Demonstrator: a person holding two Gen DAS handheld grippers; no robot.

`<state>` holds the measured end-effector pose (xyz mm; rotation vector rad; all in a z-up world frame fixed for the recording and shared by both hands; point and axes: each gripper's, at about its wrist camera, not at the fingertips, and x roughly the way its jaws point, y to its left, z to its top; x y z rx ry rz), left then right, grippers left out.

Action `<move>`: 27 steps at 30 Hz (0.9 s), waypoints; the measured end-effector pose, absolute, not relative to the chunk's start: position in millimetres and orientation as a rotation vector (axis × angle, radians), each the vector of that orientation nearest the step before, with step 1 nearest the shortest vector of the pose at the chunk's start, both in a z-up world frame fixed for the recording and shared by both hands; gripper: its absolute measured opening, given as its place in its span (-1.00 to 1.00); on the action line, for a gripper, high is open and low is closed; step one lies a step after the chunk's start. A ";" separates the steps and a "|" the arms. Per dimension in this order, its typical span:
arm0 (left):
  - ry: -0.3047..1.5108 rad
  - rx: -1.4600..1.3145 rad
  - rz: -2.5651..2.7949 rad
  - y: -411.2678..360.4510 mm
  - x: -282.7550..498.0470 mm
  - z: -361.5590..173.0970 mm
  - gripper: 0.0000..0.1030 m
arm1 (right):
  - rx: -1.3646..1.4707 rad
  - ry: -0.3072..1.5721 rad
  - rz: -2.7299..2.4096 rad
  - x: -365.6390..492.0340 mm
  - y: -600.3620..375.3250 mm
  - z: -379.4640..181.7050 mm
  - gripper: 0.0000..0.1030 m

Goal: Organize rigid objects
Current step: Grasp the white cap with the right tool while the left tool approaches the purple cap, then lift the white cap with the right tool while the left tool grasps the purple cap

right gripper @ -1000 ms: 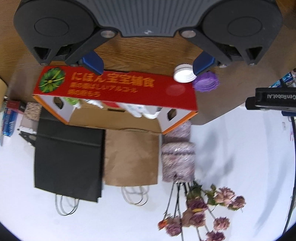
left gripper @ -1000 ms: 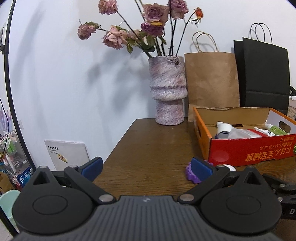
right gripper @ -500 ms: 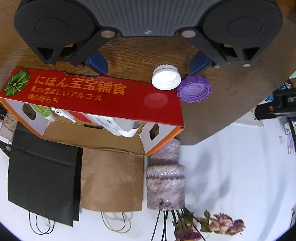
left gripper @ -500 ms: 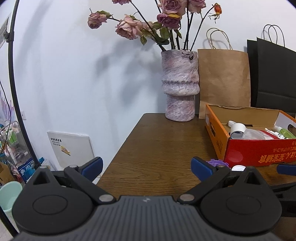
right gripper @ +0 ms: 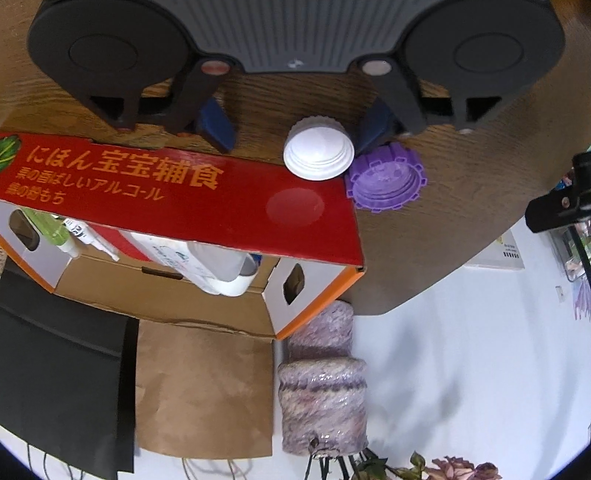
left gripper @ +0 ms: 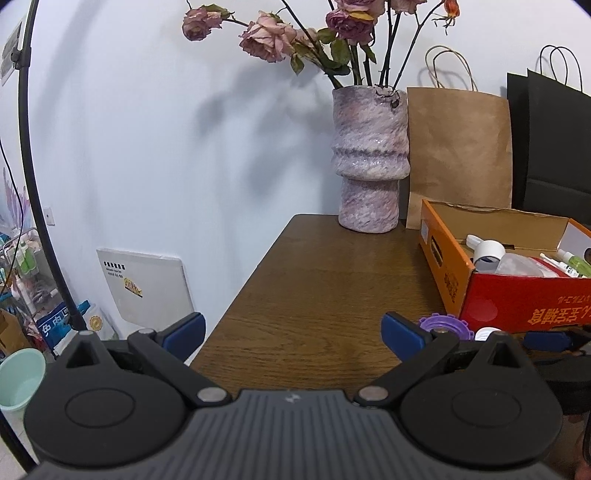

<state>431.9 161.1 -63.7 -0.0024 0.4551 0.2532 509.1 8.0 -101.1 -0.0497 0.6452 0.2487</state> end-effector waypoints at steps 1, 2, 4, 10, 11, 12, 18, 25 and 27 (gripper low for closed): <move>0.458 -0.002 0.255 161.3 431.9 -64.6 1.00 | -0.054 0.643 0.254 510.0 8.5 -101.3 0.15; 0.461 -0.002 0.258 161.4 433.0 -65.5 1.00 | -0.055 0.639 0.263 510.5 8.4 -101.0 0.00; 0.464 0.001 0.266 161.5 435.5 -67.3 1.00 | -0.060 0.633 0.271 510.5 8.9 -100.5 -0.23; 0.478 -0.006 0.267 163.6 438.6 -70.1 1.00 | -0.062 0.629 0.299 510.2 7.6 -98.3 -0.24; 0.477 -0.007 0.267 163.9 438.1 -70.2 1.00 | -0.062 0.624 0.302 509.6 7.1 -97.4 -0.24; 0.477 -0.007 0.268 164.0 437.4 -70.1 1.00 | -0.061 0.617 0.303 508.4 6.2 -96.5 -0.24; 0.478 -0.006 0.268 162.7 437.4 -71.3 1.00 | -0.051 0.583 0.304 503.1 -3.8 -92.0 -0.24; 0.477 0.006 0.253 156.5 439.0 -73.6 1.00 | -0.034 0.562 0.298 502.0 -21.5 -90.4 -0.24; 0.475 0.015 0.243 151.9 440.0 -74.2 1.00 | -0.032 0.557 0.296 501.6 -26.9 -90.1 -0.24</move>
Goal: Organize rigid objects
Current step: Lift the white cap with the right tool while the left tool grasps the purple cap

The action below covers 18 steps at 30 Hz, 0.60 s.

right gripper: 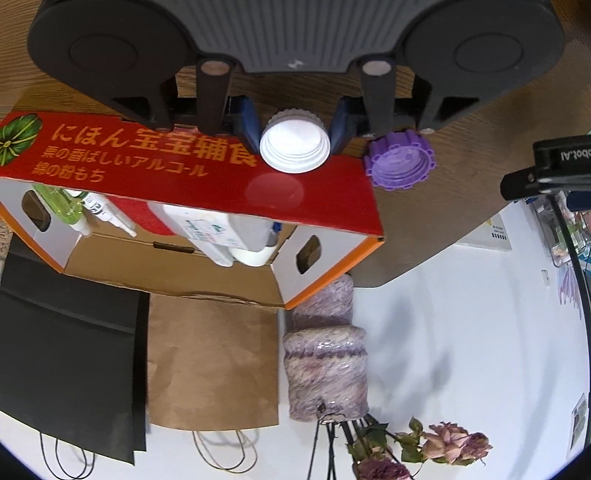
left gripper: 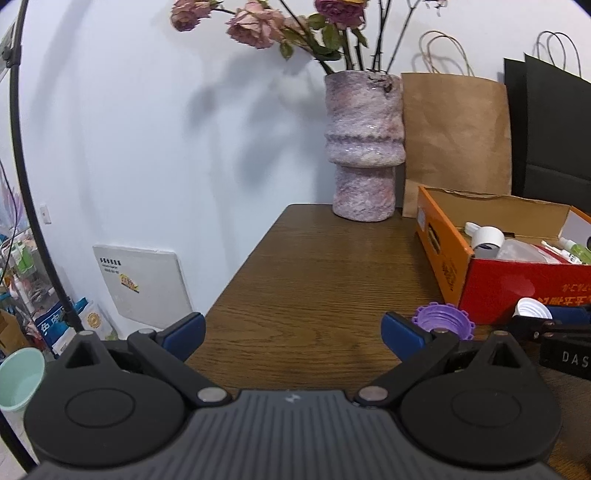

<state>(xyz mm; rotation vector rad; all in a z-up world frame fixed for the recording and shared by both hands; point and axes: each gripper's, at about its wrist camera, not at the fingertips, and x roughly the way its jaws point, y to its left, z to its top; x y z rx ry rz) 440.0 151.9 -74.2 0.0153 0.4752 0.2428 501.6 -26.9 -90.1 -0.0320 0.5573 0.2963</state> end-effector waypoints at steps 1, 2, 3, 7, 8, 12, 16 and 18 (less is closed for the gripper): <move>0.473 0.021 0.238 149.1 440.4 -74.3 1.00 | -0.031 0.556 0.296 501.3 -29.7 -90.1 -0.24; 0.471 0.026 0.233 146.8 440.3 -74.4 1.00 | -0.030 0.554 0.295 500.6 -32.6 -90.0 -0.24; 0.469 0.032 0.229 144.3 440.8 -74.5 1.00 | -0.029 0.552 0.294 500.3 -35.0 -89.7 -0.24; 0.467 0.041 0.215 134.4 444.9 -74.5 1.00 | -0.026 0.547 0.290 499.1 -44.9 -89.3 -0.24; 0.470 0.041 0.210 131.2 446.8 -74.7 1.00 | -0.025 0.546 0.288 498.7 -47.5 -89.4 -0.24; 0.475 0.046 0.189 118.2 453.8 -76.0 1.00 | -0.024 0.540 0.286 497.0 -56.8 -88.8 -0.24; 0.479 0.054 0.163 103.5 460.0 -77.4 1.00 | -0.024 0.536 0.283 496.3 -66.1 -88.2 -0.24; 0.481 0.056 0.153 97.8 463.1 -78.0 1.00 | -0.023 0.535 0.281 496.4 -70.1 -87.7 -0.24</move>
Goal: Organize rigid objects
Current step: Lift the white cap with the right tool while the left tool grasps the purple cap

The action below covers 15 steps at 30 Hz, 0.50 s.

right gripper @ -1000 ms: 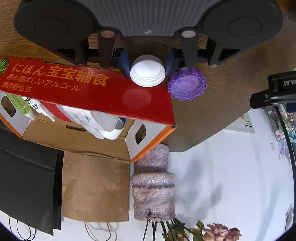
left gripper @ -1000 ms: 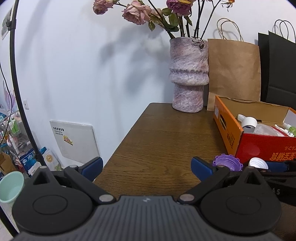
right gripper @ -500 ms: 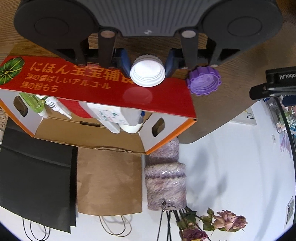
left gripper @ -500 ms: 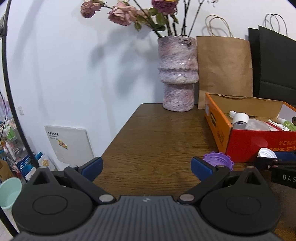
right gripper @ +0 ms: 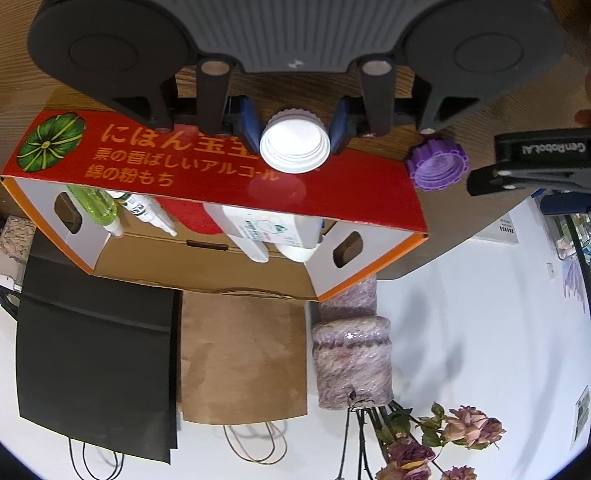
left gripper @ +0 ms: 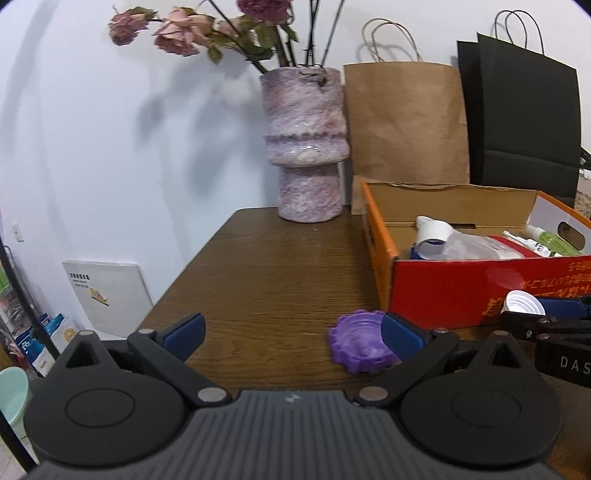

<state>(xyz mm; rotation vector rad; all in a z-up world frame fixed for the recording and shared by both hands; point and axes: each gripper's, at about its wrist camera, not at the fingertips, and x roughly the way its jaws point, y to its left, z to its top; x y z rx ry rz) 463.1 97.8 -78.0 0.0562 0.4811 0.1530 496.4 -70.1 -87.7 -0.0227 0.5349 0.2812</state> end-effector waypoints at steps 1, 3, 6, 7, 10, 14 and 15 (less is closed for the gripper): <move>0.482 0.057 0.149 95.0 464.6 -78.2 1.00 | -0.022 0.534 0.280 496.5 -71.9 -87.5 -0.24; 0.490 0.062 0.141 89.9 468.3 -79.2 1.00 | -0.022 0.533 0.277 496.2 -75.6 -87.3 -0.24; 0.515 0.068 0.130 83.5 475.6 -82.3 1.00 | -0.023 0.530 0.272 495.3 -80.7 -87.2 -0.24; 0.526 0.067 0.127 81.9 478.9 -83.7 1.00 | -0.021 0.530 0.271 495.2 -82.7 -87.2 -0.24; 0.564 0.063 0.122 77.4 488.8 -88.7 1.00 | -0.019 0.526 0.266 493.8 -88.1 -86.8 -0.24; 0.616 0.069 0.127 71.4 501.7 -96.3 0.95 | -0.016 0.521 0.256 492.4 -94.8 -86.7 -0.24; 0.622 0.072 0.128 70.1 502.5 -97.8 0.88 | -0.015 0.519 0.253 492.1 -96.6 -86.5 -0.24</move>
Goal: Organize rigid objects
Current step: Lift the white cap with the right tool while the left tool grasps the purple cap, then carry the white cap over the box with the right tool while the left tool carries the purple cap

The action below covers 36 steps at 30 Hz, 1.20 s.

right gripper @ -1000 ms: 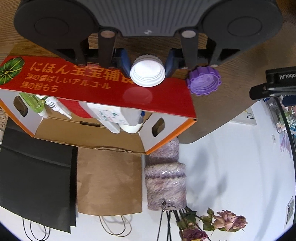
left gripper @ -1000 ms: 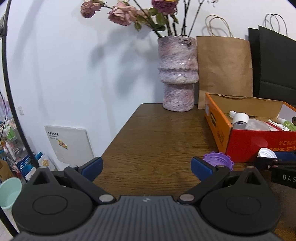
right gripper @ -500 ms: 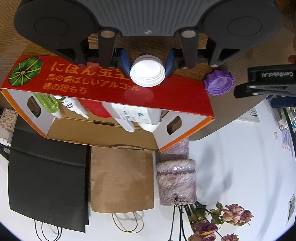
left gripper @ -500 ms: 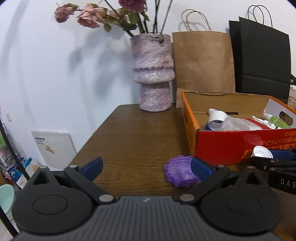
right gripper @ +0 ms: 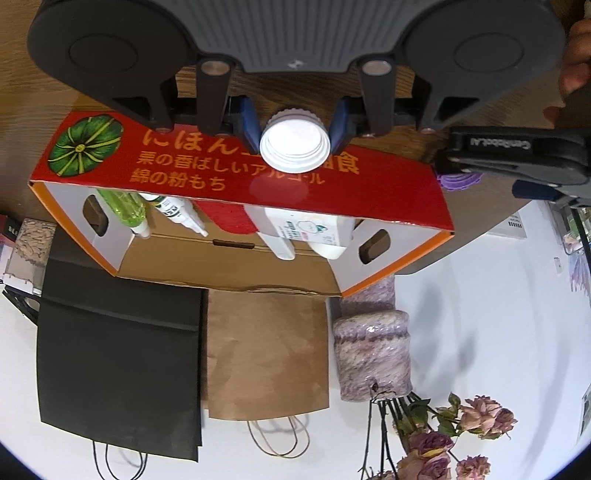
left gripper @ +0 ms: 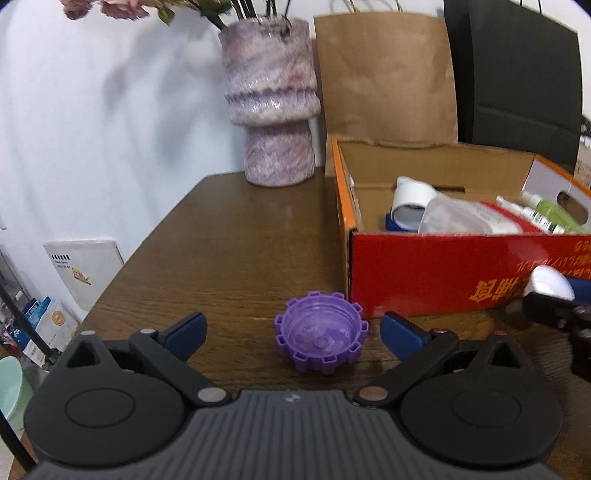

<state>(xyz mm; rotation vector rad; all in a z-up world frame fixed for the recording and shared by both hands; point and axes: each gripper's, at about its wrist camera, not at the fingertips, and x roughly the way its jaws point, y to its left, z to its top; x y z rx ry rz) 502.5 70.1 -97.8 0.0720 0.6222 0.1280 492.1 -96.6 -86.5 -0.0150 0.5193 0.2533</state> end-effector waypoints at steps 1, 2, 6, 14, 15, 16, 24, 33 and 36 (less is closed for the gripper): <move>0.630 0.070 0.122 69.3 503.7 -98.9 0.71 | -0.014 0.518 0.252 491.7 -97.9 -86.4 -0.24; 0.635 0.066 0.117 68.8 504.3 -99.5 0.48 | -0.012 0.516 0.251 491.0 -99.6 -86.3 -0.24; 0.644 0.055 0.089 67.1 504.4 -100.6 0.09 | -0.009 0.506 0.249 486.9 -105.3 -85.6 -0.24; 0.593 0.054 0.088 59.1 489.6 -94.4 0.09 | -0.003 0.478 0.241 474.3 -117.7 -82.8 -0.24; 0.586 0.052 0.089 57.7 487.0 -93.1 0.09 | -0.002 0.472 0.240 472.2 -119.8 -82.2 -0.24; 0.580 0.047 0.089 56.9 485.4 -91.7 0.09 | 0.000 0.467 0.239 470.3 -122.1 -81.6 -0.24; 0.520 0.016 0.076 39.9 462.8 -78.1 0.09 | 0.015 0.418 0.233 454.5 -135.7 -75.4 -0.24; 0.455 -0.015 0.060 14.1 444.9 -59.9 0.09 | 0.040 0.360 0.225 441.4 -148.2 -65.8 -0.24; 0.433 -0.030 0.059 6.8 443.6 -52.6 0.09 | 0.052 0.342 0.219 439.4 -152.0 -61.8 -0.24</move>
